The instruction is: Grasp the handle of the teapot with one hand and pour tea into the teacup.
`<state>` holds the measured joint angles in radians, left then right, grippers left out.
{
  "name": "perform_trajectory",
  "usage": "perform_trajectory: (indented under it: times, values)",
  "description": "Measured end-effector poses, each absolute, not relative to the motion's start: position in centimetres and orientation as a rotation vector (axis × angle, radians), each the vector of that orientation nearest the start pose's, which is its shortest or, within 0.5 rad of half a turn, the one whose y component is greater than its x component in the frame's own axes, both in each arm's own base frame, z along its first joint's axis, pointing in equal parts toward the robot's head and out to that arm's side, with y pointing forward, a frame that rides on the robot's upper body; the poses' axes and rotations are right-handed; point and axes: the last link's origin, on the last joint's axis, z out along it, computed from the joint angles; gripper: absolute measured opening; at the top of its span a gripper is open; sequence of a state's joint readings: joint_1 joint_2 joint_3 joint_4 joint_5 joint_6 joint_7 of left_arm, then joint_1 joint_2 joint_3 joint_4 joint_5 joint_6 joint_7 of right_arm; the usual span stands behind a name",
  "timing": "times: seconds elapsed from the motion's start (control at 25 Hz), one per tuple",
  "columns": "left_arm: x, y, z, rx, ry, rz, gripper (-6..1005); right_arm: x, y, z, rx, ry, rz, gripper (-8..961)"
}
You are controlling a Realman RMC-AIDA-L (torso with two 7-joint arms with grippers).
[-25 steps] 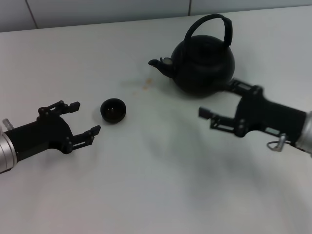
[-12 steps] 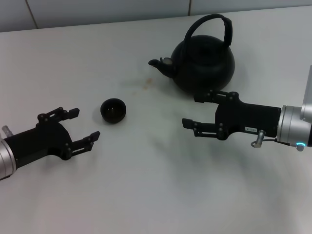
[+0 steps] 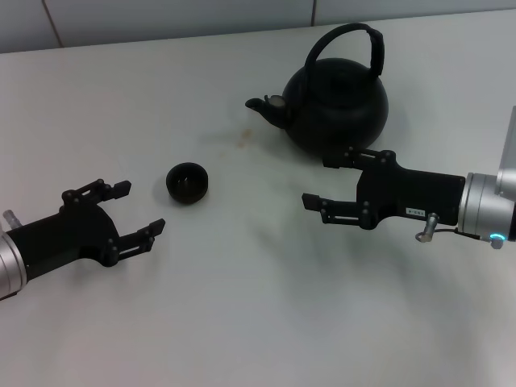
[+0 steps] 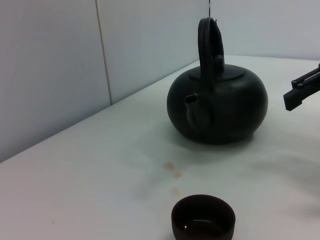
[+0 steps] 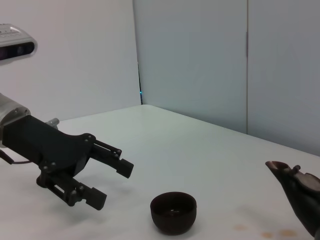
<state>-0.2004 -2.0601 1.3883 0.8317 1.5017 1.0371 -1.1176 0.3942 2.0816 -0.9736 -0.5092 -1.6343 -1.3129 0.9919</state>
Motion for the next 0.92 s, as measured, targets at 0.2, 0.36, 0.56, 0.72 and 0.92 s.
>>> perform_trajectory:
  times: [0.2,0.36,0.56,0.72,0.92]
  values:
    - [-29.69,29.87,-3.98,-2.555,-0.372,-0.400,792,29.45,30.83,-3.61,-2.560,0.433,0.654,776]
    - [-29.71,29.86,-3.99,-2.556,-0.374,-0.400,791,29.45,30.84,-3.60,-2.560,0.433,0.654,776]
    - [-29.71,29.85,-3.97,-2.555,-0.377,-0.401,791,29.47,30.84,-3.58,-2.558,0.434,0.654,777]
    - [-29.70,29.85,-3.96,-2.554,-0.377,-0.401,791,29.45,30.86,-3.58,-2.558,0.435,0.655,777]
    - [-29.65,29.88,-3.93,-2.554,-0.374,-0.402,791,29.44,30.87,-3.58,-2.558,0.435,0.655,776]
